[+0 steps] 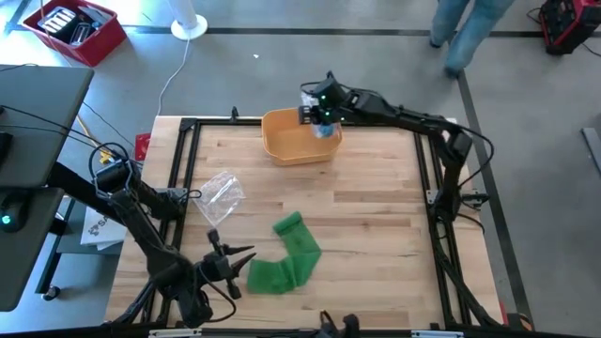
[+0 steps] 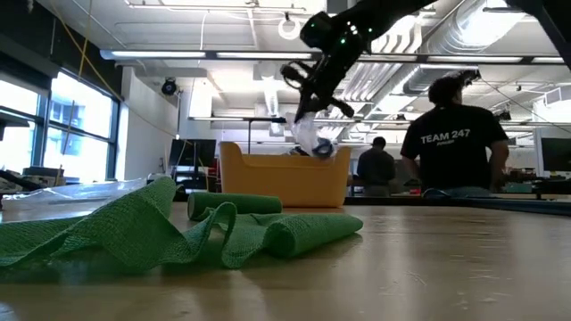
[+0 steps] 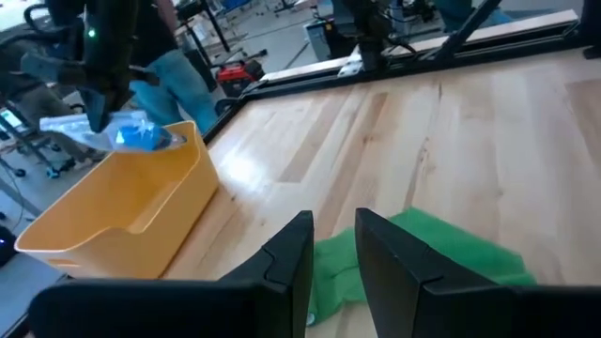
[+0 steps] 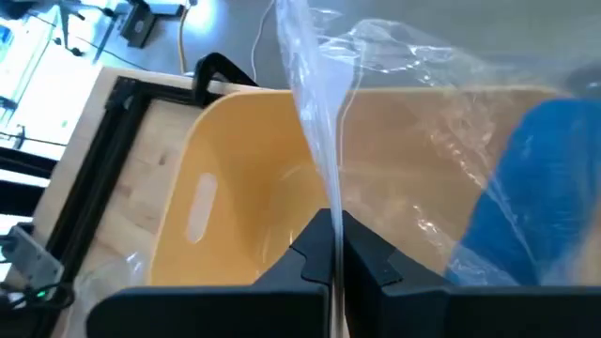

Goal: Roll bandage
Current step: Put the transparent zip bag containing the rolled blue bandage into the yellow bin

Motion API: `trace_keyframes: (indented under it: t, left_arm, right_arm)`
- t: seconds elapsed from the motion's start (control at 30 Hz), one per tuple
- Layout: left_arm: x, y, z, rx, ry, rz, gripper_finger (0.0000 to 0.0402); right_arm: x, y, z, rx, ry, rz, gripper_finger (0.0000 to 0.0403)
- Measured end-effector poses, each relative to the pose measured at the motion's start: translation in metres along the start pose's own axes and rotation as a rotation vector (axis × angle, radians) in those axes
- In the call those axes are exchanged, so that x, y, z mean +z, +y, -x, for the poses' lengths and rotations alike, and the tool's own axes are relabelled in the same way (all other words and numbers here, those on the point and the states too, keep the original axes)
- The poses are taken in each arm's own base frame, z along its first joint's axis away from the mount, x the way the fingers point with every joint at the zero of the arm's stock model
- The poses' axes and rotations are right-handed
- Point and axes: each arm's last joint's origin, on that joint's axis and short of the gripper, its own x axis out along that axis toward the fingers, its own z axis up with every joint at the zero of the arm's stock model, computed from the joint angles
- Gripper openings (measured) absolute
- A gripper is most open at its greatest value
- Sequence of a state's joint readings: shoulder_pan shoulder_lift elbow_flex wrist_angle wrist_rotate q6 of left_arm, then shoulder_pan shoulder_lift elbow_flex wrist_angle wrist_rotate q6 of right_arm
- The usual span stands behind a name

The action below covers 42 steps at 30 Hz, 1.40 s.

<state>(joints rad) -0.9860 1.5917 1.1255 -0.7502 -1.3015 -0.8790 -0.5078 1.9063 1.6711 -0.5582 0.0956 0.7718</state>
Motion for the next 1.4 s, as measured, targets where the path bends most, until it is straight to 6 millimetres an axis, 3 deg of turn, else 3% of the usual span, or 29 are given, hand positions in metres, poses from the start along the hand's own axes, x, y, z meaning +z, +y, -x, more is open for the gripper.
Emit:
trace_keyframes:
  t: [0.1, 0.37, 0.67, 0.9, 0.97, 1.1, 1.3, 1.4]
  left_arm:
    - [-0.001, -0.001, 0.004, -0.013, -0.002, 0.008, 0.0076]
    - [-0.001, -0.001, 0.010, -0.008, -0.037, 0.019, 0.0076]
    - [-0.001, -0.001, 0.010, -0.002, -0.045, 0.038, 0.0076]
    - [-0.001, -0.001, 0.008, 0.006, -0.045, 0.037, 0.0076]
    - [-0.001, -0.001, 0.008, 0.006, -0.045, 0.037, 0.0076]
    - [-0.001, -0.001, 0.008, 0.006, -0.046, 0.043, 0.0076]
    - [-0.002, -0.002, 0.011, -0.009, -0.043, 0.062, 0.0076]
    - [-0.002, -0.002, 0.011, -0.009, -0.043, 0.061, 0.0076]
  right_arm:
    - [-0.003, 0.005, -0.006, 0.020, -0.009, -0.003, 0.0000]
    - [0.003, 0.015, 0.003, 0.139, -0.019, -0.025, 0.0000]
    - [-0.015, -0.003, -0.001, -0.052, 0.092, -0.002, 0.0000]
    - [-0.018, 0.019, -0.005, 0.276, 0.170, -0.025, 0.0000]
    - [-0.021, 0.021, -0.004, 0.289, 0.188, -0.025, 0.0000]
    - [-0.026, 0.012, -0.003, 0.132, 0.177, -0.023, 0.0000]
    - [-0.041, -0.016, 0.002, -0.276, 0.214, -0.028, 0.0000]
    - [-0.041, -0.024, 0.003, -0.353, 0.227, -0.028, 0.0000]
